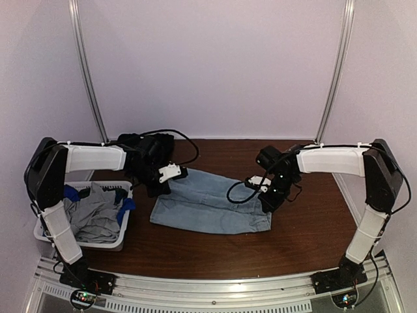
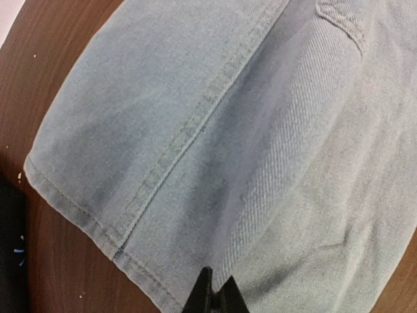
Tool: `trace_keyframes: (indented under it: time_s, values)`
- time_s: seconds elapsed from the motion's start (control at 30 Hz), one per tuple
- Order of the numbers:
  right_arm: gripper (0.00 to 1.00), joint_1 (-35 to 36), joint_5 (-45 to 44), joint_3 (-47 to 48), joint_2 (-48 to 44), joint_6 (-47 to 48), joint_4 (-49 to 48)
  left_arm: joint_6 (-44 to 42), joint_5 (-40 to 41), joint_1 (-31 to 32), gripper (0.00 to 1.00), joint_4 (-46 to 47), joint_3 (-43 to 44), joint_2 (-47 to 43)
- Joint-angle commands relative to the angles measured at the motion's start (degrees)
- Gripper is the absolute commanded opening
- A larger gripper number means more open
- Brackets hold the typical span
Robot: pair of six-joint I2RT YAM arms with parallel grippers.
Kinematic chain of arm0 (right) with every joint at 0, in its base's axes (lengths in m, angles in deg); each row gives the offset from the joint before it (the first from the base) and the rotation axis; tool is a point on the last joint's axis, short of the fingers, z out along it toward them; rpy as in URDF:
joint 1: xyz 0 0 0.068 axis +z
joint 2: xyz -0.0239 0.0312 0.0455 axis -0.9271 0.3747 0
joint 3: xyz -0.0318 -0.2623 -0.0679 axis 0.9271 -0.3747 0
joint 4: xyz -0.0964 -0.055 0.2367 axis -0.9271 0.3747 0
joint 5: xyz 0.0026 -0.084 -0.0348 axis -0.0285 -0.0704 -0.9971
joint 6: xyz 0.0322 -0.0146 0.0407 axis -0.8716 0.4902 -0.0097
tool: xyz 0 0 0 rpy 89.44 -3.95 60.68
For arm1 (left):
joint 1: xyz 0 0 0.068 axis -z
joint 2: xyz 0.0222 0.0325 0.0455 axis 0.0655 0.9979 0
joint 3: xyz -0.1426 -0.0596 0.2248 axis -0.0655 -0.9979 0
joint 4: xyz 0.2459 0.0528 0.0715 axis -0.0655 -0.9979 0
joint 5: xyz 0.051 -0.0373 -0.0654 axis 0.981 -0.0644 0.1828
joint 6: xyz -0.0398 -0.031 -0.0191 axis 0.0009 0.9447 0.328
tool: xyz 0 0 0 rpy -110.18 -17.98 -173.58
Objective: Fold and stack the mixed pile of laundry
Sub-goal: Adjust the rectangle-folded skirt at the center of the board.
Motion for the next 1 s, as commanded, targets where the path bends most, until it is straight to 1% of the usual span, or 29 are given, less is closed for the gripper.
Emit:
trace_keyframes:
  time_s: [0.0, 0.13, 0.17, 0.23, 0.27, 0.3, 0.33, 0.47, 0.57, 0.73, 0.8, 0.87, 0.97]
  values:
    - [0.0, 0.28, -4.97, 2.4, -1.84, -1.08, 1.59, -0.55, -0.38, -0.3, 0.0, 0.24, -1.86, -6.26]
    - [0.0, 0.19, -5.58, 4.22, -3.91, -1.8, 1.44, 0.01, 0.31, -0.26, 0.0, 1.28, -3.12, -9.41]
    - [0.04, -0.48, -4.04, 4.87, -4.05, -2.54, 1.73, 0.01, 0.47, -0.27, 0.0, 1.22, -3.28, -9.69]
    - [0.35, -2.45, 0.0, 5.39, -4.18, -5.06, 2.6, 0.25, 0.34, -0.22, 0.0, 1.29, -3.74, -9.9]
    - [0.43, -3.91, 2.42, 4.58, -4.72, -7.75, 2.07, 0.61, 0.18, -0.27, 0.0, 1.51, -3.89, -9.81]
    - [0.47, -5.4, 5.95, 3.11, -5.86, -10.29, 0.6, 0.76, 0.13, -0.16, 0.0, 1.76, -4.02, -9.63]
    - [0.48, -6.97, 9.8, 0.82, -7.3, -12.82, -1.39, 1.07, 0.18, -0.14, 0.0, 1.85, -4.04, -9.43]
    - [0.49, -10.74, 21.47, -8.92, -12.01, -26.06, -12.5, 1.75, 0.86, 0.12, 0.0, 1.64, -3.67, -9.08]
    - [0.47, -11.26, 25.73, -13.14, -11.4, -32.2, -19.16, 1.97, 0.99, 0.37, 0.0, 1.61, -3.85, -9.3]
    - [0.46, -11.69, 27.91, -14.62, -8.32, -37.99, -26.5, 2.08, 1.21, 0.78, 0.0, 1.67, -4.04, -9.23]
    - [0.42, -12.04, 28.4, -14.52, -5.82, -38.95, -28.47, 2.15, 1.48, 0.92, 0.0, 1.86, -4.04, -9.08]
    - [0.38, -12.29, 28.82, -13.87, -3.83, -39.49, -29.46, 2.26, 1.64, 1.01, 0.0, 1.86, -3.89, -8.85]
    - [0.36, -12.77, 28.27, -12.12, -2.34, -39.46, -28.95, 2.28, 2.15, 1.1, 0.0, 1.9, -3.69, -8.73]
